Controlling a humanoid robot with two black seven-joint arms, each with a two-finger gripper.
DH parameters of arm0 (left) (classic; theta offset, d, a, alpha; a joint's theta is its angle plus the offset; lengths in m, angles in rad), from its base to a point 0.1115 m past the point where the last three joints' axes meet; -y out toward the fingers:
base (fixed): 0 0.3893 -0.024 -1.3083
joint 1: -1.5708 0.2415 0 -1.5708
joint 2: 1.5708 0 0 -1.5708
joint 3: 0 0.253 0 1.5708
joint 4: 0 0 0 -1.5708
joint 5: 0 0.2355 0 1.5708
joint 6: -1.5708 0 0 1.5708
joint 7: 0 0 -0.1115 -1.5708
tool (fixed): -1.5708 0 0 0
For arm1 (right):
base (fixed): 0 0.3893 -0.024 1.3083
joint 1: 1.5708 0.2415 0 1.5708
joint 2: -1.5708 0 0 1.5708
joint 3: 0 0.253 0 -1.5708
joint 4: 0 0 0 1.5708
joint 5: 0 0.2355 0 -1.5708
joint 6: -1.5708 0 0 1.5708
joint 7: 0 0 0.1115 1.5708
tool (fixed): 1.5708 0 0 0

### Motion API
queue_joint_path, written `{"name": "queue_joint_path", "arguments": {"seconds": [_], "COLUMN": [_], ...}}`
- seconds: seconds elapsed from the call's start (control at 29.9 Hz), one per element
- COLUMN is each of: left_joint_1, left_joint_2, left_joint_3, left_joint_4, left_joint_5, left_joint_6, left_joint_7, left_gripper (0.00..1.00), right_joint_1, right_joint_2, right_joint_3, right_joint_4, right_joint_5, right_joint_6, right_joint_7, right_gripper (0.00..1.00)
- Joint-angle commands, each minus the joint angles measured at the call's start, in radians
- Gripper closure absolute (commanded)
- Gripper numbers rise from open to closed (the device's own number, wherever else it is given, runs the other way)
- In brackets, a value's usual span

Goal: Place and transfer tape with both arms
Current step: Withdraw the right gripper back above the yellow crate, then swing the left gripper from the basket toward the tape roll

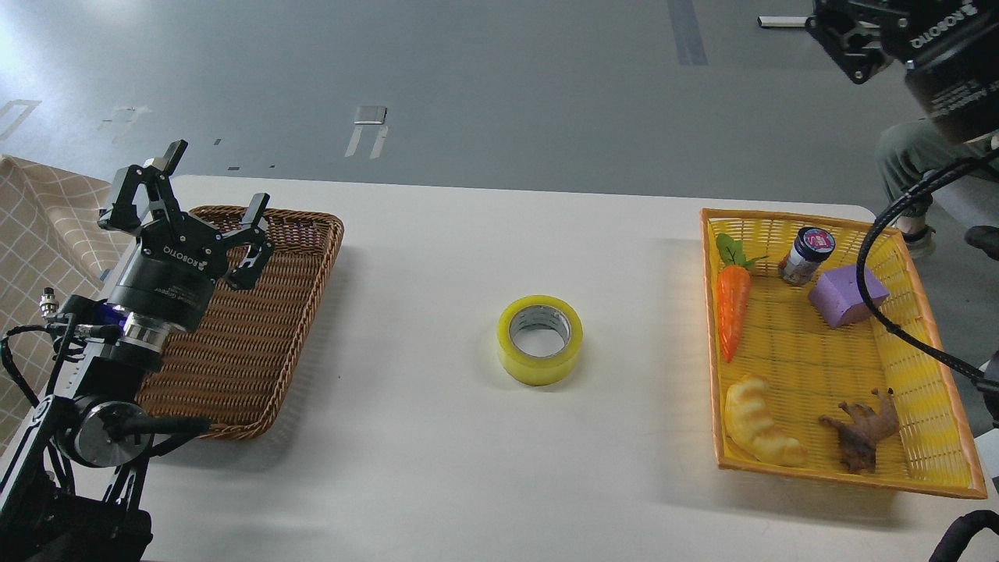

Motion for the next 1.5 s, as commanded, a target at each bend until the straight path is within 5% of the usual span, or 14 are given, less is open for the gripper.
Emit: {"name": "queue_joint_path", "arguments": {"seconds": [0.0,0.2,1.24,1.47], "left_joint_1": [-0.011,-0.078,-0.129,-0.135], "left_joint_2": [-0.006,-0.01,-0.018,-0.025], "left_joint_3": [-0.01,-0.018,0.041,0.03], "left_joint_4": [-0.006,-0.006,-0.041,-0.115], "left_joint_5": [-0.003,-0.005,-0.032,0.254], "left_joint_6": [0.0,0.0,0.0,0.0], "left_joint_7": [-0.009,-0.129,-0.132,-0.135], "left_gripper": [0.0,0.0,0.0,0.0], "right_joint_1": [-0.082,-0.215,-0.301,-0.289], "right_joint_2": [0.007,0.152,0.194,0.194], "right_joint_3": [0.083,0.124,0.115,0.113], "right_joint_4": [0.0,-0.001,-0.047,-0.043], "right_joint_5": [0.065,0.053,0.01,0.012], "right_joint_6": [0.0,0.0,0.0,0.0], "right_joint_7": [0.05,0.085,0.082,0.078], "right_gripper": [0.0,0.0,0.0,0.0]}}
